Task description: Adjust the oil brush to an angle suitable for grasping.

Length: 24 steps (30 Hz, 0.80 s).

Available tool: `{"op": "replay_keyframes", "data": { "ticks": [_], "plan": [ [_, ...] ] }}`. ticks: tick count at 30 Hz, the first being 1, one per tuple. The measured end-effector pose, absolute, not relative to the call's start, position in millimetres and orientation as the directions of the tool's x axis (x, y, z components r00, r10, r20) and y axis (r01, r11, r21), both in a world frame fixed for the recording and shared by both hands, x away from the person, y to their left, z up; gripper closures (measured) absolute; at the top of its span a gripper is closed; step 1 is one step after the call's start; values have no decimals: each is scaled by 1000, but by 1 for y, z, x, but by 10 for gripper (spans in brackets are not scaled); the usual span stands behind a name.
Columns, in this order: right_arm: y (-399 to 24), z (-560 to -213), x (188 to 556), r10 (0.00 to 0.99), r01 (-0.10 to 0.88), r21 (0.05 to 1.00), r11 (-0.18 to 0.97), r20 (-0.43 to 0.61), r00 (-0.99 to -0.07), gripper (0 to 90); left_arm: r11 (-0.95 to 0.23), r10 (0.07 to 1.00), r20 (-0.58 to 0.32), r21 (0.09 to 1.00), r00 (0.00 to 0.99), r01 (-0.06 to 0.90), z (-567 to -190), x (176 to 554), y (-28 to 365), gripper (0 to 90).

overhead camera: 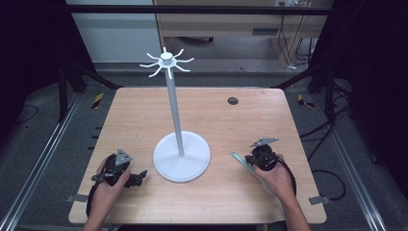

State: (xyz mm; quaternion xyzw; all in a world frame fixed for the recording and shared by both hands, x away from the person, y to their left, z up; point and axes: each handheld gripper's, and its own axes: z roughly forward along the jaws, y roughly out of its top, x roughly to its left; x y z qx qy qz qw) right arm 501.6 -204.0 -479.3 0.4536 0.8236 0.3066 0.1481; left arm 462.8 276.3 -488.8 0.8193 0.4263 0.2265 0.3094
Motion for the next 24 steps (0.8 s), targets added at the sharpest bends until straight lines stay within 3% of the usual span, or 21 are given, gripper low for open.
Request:
{"op": "replay_keyframes", "data": {
  "ticks": [11,24],
  "plan": [
    [-199,-457,489,816,681,534,500,-28,-577,857,-442,840,105,701,533,560,-489,462,277,35],
    [-196,-459,490,796,723,400,563,-28,-604,759,-446,838,103,696,536,563,-489,462,276,35]
  ]
}}
